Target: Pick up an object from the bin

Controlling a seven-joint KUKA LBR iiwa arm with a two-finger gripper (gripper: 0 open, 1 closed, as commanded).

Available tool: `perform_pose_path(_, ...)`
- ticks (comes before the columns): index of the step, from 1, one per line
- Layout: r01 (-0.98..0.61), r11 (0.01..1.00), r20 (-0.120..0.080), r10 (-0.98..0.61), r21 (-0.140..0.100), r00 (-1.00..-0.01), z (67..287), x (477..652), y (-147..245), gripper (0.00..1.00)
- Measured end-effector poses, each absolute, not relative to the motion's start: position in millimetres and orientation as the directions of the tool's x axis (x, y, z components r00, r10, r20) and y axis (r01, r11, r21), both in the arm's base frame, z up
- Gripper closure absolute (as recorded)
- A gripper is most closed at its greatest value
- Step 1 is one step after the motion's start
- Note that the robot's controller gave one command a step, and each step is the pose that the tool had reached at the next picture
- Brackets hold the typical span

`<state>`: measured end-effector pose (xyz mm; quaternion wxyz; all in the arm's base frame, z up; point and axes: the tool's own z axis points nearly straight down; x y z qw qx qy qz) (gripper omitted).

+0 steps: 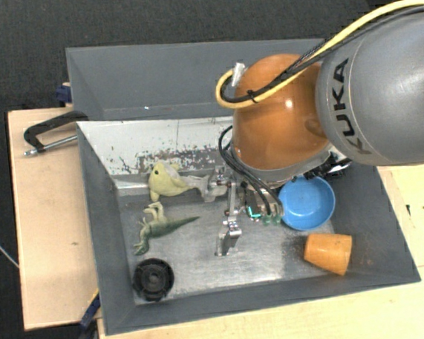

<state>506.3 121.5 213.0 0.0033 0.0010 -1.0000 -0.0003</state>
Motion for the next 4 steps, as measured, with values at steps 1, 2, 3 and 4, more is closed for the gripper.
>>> perform_pose_path(1,-0.329,0.944,-0.008,-0.329,-0.001,-0.944,100.0,535.9,165.5,0.0)
perform_pose_path(2,-0.121,0.993,-0.029,-0.121,0.005,-0.992,88.9,541.0,158.9,0.0)
perform_pose_path(3,0.119,0.993,-0.007,0.119,0.003,-0.993,102.2,575.8,145.9,0.0)
perform_pose_path(4,0.119,0.993,-0.003,0.119,0.003,-0.993,101.3,574.9,146.0,1.0)
